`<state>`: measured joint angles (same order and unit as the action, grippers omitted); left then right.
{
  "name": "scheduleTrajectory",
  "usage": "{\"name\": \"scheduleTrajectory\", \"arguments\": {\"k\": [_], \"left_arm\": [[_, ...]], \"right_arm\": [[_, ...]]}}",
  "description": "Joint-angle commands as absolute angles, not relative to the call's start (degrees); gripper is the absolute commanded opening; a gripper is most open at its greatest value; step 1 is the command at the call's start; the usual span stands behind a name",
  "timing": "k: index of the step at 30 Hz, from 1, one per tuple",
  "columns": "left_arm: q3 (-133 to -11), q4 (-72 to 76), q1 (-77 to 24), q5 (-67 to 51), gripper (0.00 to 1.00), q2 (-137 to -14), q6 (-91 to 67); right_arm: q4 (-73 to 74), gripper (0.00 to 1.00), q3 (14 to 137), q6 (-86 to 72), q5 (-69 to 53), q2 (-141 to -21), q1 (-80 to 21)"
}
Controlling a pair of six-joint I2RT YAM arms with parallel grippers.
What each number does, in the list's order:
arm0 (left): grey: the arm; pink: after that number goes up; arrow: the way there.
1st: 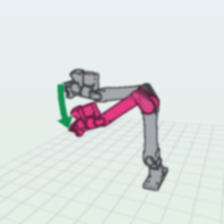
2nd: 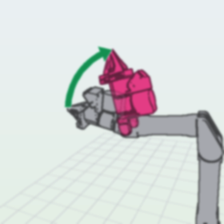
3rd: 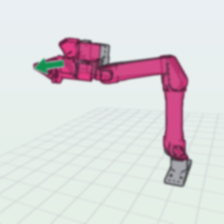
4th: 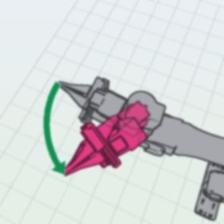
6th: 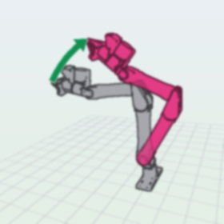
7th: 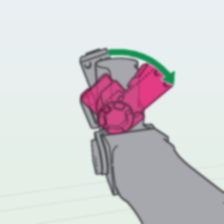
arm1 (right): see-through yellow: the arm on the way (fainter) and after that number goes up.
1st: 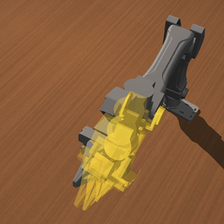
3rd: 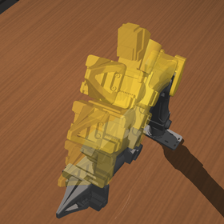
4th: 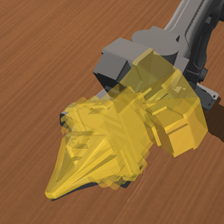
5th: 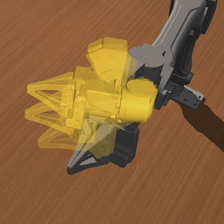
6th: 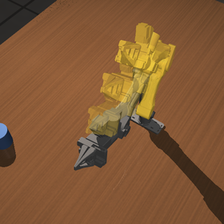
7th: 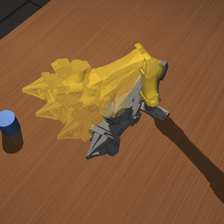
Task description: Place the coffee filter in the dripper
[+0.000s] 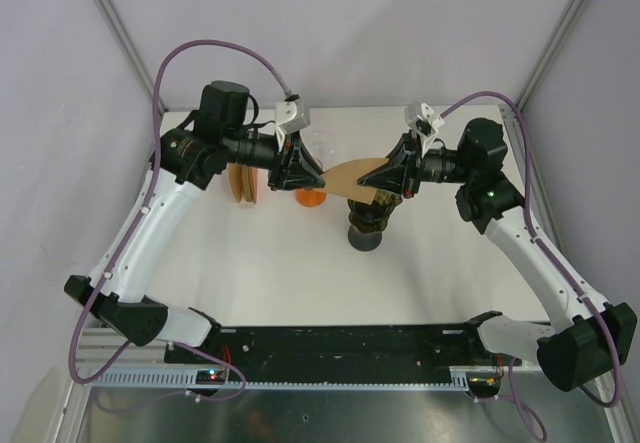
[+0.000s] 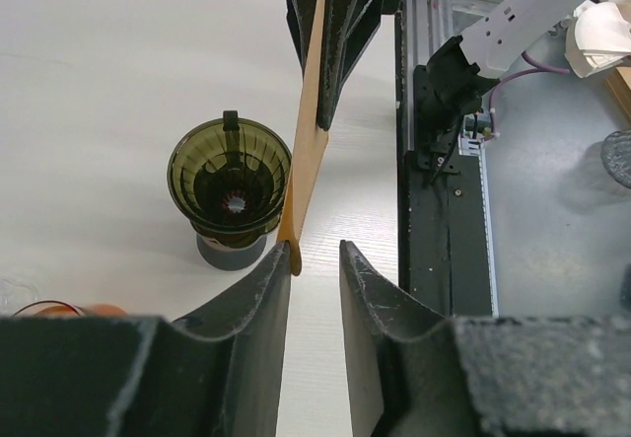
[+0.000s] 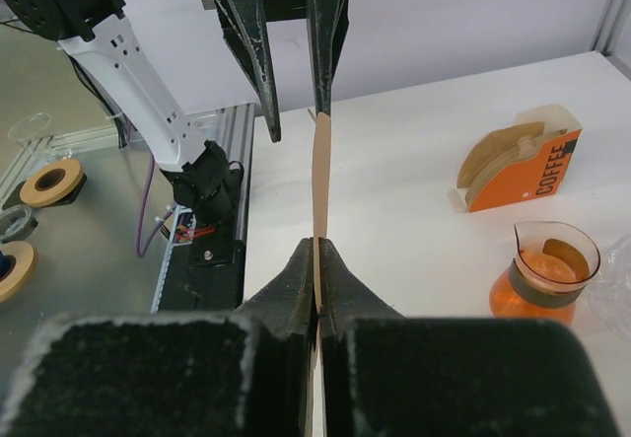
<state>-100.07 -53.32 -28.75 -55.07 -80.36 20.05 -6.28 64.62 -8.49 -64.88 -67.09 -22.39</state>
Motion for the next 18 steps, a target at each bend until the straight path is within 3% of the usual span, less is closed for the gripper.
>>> {"name": "scheduleTrajectory", "arguments": {"k": [1,12,18], "left_arm": [[-99.75,-52.83,-29.63,-55.92,0.30,-79.30,21.12],[-98.54,-52.70,-30.44,-55.24,0.23,-79.68,22.11],[-99.24,-52.78,-30.65,-52.84,0.27,-79.72,22.39]], "right_arm": [[-8.13,0.00,66.01,-8.62,-64.29,-66.03,-22.73],[-8.59,0.00,66.05,-8.74,-63.80,-65.77,-23.27],[-7.74,0.00,66.02,-7.59,-64.56,-65.99,-23.94]]}}
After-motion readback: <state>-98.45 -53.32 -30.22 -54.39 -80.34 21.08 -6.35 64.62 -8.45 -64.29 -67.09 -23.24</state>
